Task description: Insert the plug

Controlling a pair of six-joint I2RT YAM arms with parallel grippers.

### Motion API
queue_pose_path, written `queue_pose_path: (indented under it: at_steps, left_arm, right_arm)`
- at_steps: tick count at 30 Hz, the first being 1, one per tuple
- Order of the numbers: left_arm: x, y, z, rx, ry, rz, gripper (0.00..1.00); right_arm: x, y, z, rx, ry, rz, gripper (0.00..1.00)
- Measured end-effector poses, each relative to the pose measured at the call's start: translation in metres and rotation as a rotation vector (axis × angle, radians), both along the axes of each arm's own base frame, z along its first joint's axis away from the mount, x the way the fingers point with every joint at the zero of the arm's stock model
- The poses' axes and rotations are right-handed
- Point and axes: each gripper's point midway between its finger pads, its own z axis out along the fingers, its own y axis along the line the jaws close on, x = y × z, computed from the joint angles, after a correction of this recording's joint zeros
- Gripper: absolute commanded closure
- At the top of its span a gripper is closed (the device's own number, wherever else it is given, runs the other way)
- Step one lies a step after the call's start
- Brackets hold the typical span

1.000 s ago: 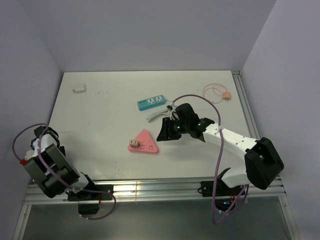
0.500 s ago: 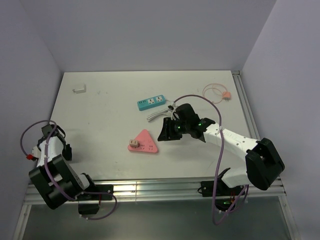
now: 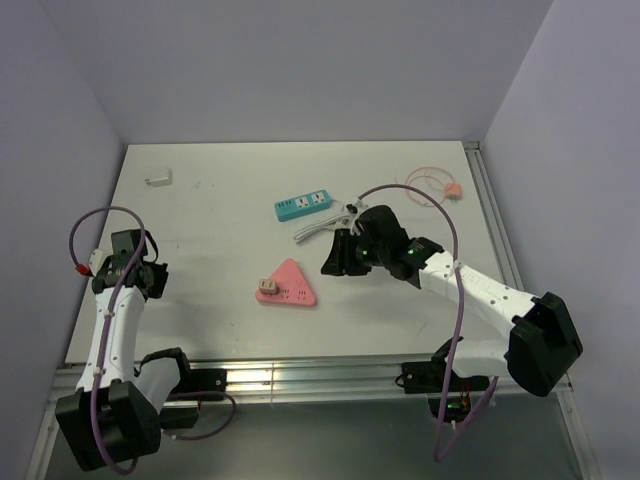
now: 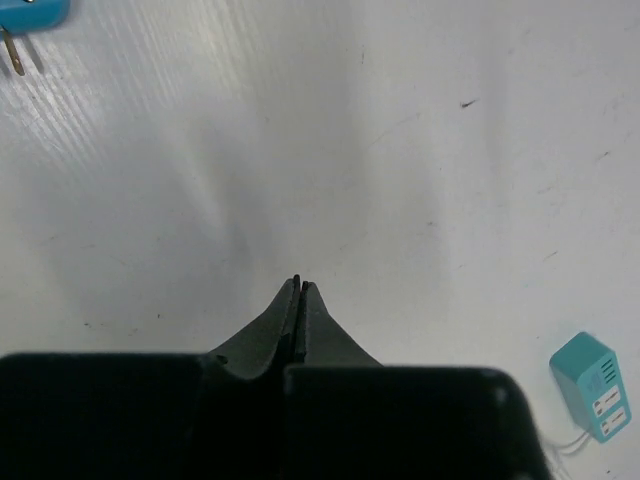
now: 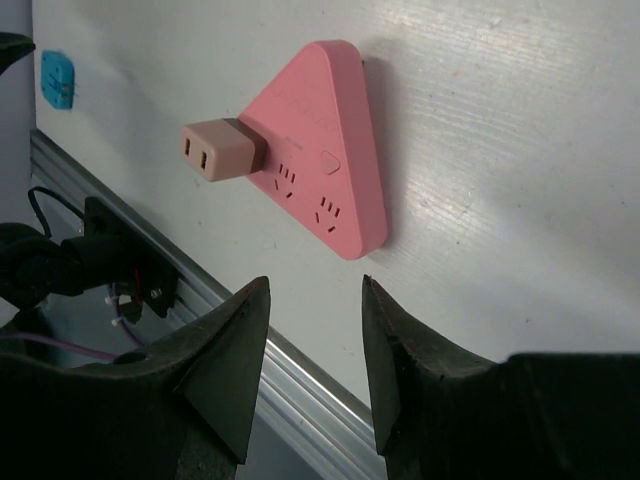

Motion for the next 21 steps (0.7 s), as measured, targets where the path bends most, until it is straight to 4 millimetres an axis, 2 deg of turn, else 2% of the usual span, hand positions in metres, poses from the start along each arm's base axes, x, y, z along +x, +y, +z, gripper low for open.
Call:
queue_pose_path:
  at_steps: [2,3,4,6,7,8,11,13,16,21]
  left_arm:
    - [0.0,-0.004,0.002,-0.006,-0.005,-0.024,1.0]
    - [-0.001,-0.004,0.003,-0.007,0.0,-0.027,0.96]
    - [-0.001,-0.004,0.003,-0.005,0.009,-0.027,0.73]
    - [-0.003,0.002,0.003,0.017,0.045,-0.015,0.42]
    - [-0.004,0.007,0.004,0.034,0.074,0.002,0.18]
    - [-0.004,0.012,0.005,0.053,0.1,0.013,0.12]
    - [0.004,0.028,0.004,0.092,0.172,0.036,0.09]
    - [0.008,0.04,-0.004,0.078,0.21,0.034,0.08]
    - [0.001,0.067,-0.02,0.036,0.26,0.07,0.08]
    - [-0.013,0.099,-0.034,0.006,0.298,0.126,0.05]
  right_arm:
    - [0.002,-0.001,0.005,-0.002,-0.011,-0.009,0.51]
    - [0.003,0.0,0.008,-0.003,-0.012,-0.011,0.51]
    - [0.005,0.0,0.011,-0.002,-0.015,-0.014,0.51]
    - [0.007,0.002,0.017,0.006,-0.024,-0.015,0.51]
    - [0.008,0.003,0.019,0.01,-0.028,-0.015,0.51]
    - [0.008,0.003,0.021,0.013,-0.031,-0.014,0.51]
    - [0.007,0.004,0.021,0.015,-0.03,-0.004,0.51]
    - [0.005,0.005,0.021,0.017,-0.03,0.012,0.51]
    - [0.002,0.006,0.02,0.023,-0.023,0.04,0.51]
    - [-0.003,0.01,0.022,0.047,-0.018,0.091,0.51]
